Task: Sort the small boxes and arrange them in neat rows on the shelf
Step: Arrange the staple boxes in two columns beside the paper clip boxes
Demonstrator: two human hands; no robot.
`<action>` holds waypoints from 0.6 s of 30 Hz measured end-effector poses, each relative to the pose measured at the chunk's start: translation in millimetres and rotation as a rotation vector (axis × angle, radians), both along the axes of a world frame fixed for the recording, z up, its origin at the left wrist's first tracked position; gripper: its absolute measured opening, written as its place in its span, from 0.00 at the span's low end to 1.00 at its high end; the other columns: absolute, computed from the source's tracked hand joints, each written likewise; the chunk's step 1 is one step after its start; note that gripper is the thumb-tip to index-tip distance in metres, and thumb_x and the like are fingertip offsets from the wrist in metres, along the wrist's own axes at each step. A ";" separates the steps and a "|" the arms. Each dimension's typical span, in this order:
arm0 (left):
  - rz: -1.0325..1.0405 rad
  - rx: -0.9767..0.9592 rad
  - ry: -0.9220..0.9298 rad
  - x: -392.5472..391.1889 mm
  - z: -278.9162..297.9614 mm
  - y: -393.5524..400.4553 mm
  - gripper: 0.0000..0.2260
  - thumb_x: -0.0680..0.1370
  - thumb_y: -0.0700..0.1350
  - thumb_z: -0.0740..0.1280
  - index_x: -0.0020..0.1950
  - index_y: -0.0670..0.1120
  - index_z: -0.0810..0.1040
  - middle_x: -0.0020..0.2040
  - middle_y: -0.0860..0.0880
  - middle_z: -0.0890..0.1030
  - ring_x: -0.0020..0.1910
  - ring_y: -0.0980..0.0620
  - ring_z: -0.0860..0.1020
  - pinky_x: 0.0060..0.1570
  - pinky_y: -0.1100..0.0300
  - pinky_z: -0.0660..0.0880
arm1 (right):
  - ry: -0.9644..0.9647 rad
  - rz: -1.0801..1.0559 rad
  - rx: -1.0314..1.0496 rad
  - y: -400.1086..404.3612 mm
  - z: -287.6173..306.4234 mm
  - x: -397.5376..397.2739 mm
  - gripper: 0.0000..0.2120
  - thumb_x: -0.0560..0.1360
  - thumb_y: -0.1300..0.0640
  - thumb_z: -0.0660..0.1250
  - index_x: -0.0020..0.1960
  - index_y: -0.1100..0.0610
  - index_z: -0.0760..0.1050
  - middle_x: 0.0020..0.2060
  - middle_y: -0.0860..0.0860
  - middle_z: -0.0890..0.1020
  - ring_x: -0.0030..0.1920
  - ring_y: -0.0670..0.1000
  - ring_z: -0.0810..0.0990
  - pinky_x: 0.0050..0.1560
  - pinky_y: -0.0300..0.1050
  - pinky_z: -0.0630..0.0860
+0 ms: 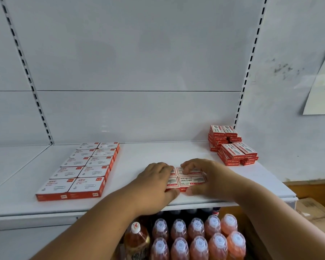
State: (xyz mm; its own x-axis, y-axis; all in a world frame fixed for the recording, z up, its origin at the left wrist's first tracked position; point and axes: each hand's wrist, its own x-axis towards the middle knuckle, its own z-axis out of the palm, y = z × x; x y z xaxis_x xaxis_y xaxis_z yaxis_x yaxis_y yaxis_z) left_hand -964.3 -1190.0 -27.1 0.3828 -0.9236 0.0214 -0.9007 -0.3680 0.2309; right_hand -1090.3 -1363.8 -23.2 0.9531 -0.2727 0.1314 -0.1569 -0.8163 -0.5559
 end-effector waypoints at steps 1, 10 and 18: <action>0.001 -0.005 -0.005 -0.7 -0.2 0.1 0.32 0.81 0.60 0.58 0.80 0.49 0.51 0.78 0.52 0.56 0.76 0.53 0.53 0.76 0.56 0.54 | -0.001 0.001 -0.002 -0.1 -0.4 0.4 0.19 0.65 0.47 0.79 0.52 0.44 0.76 0.61 0.35 0.75 0.57 0.39 0.76 0.58 0.36 0.75; 0.020 0.006 0.002 -4.7 6.9 2.2 0.34 0.80 0.61 0.58 0.80 0.50 0.49 0.80 0.52 0.52 0.77 0.53 0.50 0.75 0.58 0.51 | 0.017 0.035 -0.010 1.4 4.8 0.2 0.16 0.66 0.47 0.79 0.49 0.46 0.75 0.66 0.38 0.73 0.61 0.39 0.72 0.61 0.37 0.71; -0.010 -0.083 0.011 -15.6 27.8 -22.3 0.31 0.80 0.59 0.60 0.79 0.55 0.52 0.79 0.56 0.53 0.78 0.56 0.50 0.75 0.59 0.50 | -0.169 -0.192 -0.084 -33.3 28.2 -39.0 0.11 0.71 0.49 0.74 0.48 0.41 0.74 0.55 0.38 0.76 0.54 0.44 0.76 0.54 0.39 0.73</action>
State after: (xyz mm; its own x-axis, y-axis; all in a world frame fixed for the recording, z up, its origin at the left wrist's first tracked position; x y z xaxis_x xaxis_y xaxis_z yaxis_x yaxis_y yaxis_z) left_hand -979.9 -1212.3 0.7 0.3740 -0.9226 0.0941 -0.9014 -0.3378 0.2707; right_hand -1129.3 -1397.0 4.9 0.8473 -0.4280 0.3145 -0.2240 -0.8249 -0.5190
